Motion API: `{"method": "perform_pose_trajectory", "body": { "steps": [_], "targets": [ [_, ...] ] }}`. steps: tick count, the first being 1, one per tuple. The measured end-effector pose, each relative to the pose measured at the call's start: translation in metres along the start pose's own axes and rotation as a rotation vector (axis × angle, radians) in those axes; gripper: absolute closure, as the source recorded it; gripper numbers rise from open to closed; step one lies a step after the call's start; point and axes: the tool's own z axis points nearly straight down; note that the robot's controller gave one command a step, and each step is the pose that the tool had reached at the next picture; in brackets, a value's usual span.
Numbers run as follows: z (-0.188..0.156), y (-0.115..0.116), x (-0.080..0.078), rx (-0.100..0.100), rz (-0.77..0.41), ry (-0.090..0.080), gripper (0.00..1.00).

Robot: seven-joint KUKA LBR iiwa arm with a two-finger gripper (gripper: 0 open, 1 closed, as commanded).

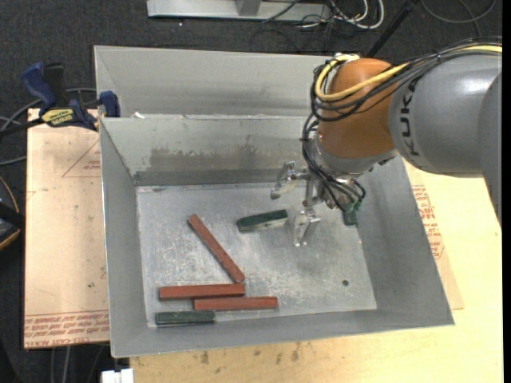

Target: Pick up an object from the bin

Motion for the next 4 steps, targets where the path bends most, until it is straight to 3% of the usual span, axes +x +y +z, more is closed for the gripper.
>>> {"method": "perform_pose_trajectory", "body": {
  "steps": [1, 2, 4],
  "targets": [
    [0.039, 0.016, -0.013, 0.0, 0.074, 0.001, 0.0],
    [0.055, 0.027, -0.021, 0.005, 0.088, -0.008, 1.0],
    [0.053, 0.027, -0.021, 0.004, 0.087, -0.007, 1.0]
  ]
}}
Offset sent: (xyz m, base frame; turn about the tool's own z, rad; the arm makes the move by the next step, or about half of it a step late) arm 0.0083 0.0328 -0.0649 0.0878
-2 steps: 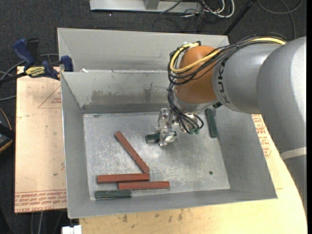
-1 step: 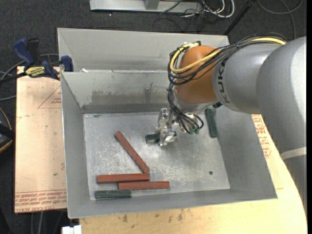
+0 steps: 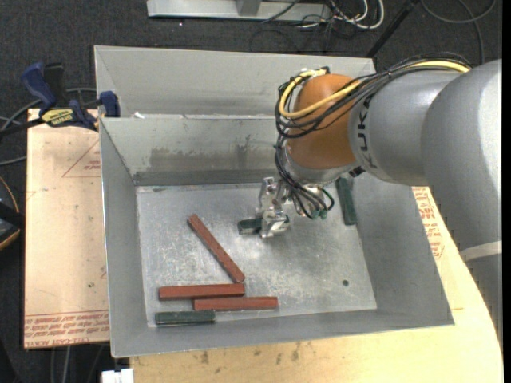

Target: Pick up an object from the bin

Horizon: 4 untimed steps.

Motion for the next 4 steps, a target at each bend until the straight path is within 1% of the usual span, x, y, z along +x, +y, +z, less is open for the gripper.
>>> {"method": "perform_pose_trajectory", "body": {
  "steps": [1, 2, 3, 4],
  "targets": [
    [-0.006, 0.001, 0.001, -0.002, 0.0, 0.003, 1.0],
    [-0.015, 0.002, 0.003, -0.004, -0.001, 0.013, 1.0],
    [-0.035, 0.002, 0.003, -0.004, -0.001, 0.014, 1.0],
    [-0.047, 0.002, 0.001, -0.003, -0.001, 0.005, 1.0]
  ]
}}
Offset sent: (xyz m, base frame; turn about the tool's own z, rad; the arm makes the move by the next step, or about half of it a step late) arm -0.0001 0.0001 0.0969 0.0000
